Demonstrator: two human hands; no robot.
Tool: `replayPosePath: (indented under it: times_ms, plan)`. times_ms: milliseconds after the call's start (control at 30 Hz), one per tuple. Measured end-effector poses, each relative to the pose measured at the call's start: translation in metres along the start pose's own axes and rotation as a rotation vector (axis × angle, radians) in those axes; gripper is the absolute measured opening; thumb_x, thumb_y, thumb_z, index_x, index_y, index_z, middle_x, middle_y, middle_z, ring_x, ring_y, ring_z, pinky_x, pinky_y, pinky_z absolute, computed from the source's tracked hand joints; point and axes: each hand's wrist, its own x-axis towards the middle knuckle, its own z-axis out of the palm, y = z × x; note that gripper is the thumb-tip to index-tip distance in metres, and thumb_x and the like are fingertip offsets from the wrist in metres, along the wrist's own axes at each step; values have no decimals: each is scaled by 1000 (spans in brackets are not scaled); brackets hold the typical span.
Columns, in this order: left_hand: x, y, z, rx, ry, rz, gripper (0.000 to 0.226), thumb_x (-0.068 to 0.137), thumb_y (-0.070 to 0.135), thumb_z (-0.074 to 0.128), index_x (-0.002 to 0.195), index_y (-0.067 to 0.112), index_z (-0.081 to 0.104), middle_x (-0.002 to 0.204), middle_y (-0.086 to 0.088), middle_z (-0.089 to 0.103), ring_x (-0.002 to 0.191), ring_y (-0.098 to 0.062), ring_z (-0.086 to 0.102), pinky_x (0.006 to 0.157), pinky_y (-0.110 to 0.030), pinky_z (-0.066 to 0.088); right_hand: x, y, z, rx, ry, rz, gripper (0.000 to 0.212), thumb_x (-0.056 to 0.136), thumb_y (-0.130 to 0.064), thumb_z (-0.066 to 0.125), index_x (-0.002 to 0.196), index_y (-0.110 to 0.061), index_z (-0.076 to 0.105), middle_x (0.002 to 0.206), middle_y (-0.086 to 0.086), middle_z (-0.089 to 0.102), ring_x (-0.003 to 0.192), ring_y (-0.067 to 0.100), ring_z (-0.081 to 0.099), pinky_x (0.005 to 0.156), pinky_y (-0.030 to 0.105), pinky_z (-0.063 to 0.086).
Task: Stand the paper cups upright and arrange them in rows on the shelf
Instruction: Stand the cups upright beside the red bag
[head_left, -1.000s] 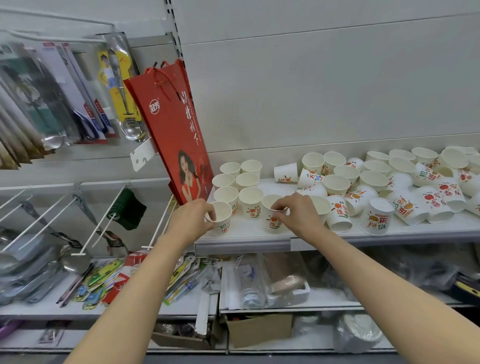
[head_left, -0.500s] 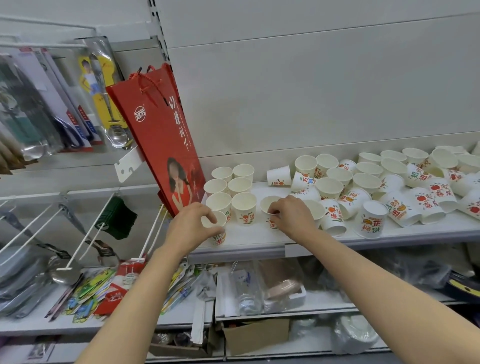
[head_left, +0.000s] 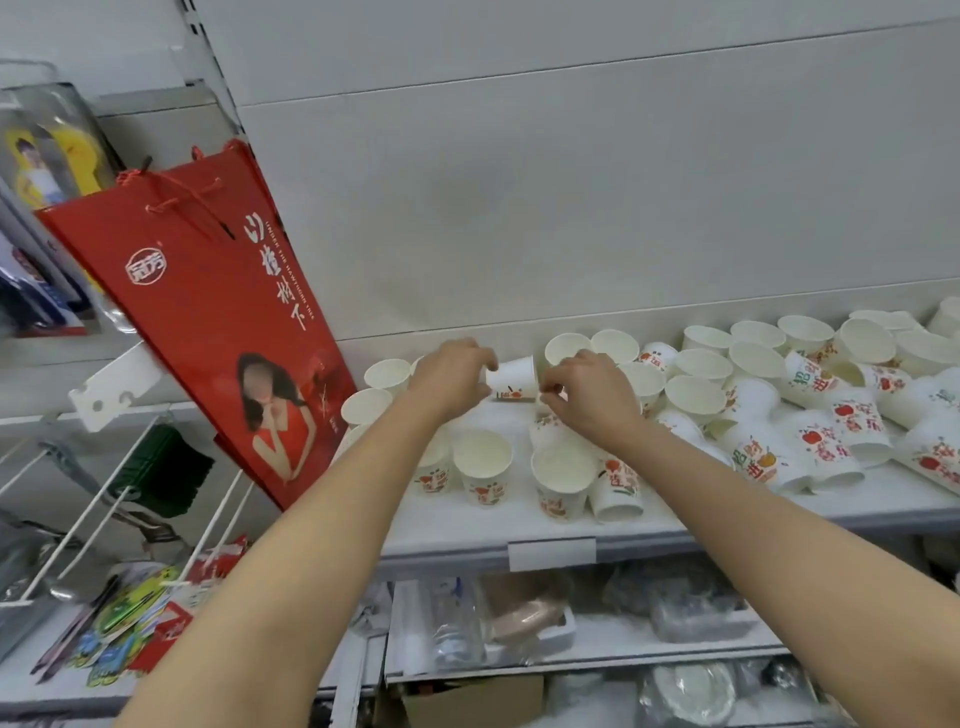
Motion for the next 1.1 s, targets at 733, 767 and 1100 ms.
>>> replayPosePath:
  times_ms: [733, 767, 1100]
  plan:
    - [63, -16, 27, 105, -28, 62, 11, 81, 37, 73, 86, 28, 71, 117, 9, 53, 115, -15, 40, 79, -29, 38, 72, 99, 11, -164, -253, -242, 19, 76, -9, 69, 92, -20, 73, 98, -1, 63, 97, 22, 47, 65, 28, 27]
    - [61, -20, 28, 114, -29, 55, 10, 82, 37, 72, 86, 28, 71, 113, 9, 56, 112, -16, 41, 77, -28, 37, 74, 98, 12, -165, -270, -246, 15, 78, -13, 70, 90, -21, 73, 95, -2, 64, 97, 20, 46, 65, 28, 26]
    - [61, -7, 31, 227, -61, 150, 15, 84, 41, 66, 90, 28, 71, 91, 6, 68, 94, -20, 57, 76, -28, 30, 76, 77, 25, 93, -142, -56, 10, 82, -14, 67, 88, -18, 73, 90, -7, 68, 93, 14, 50, 70, 31, 44]
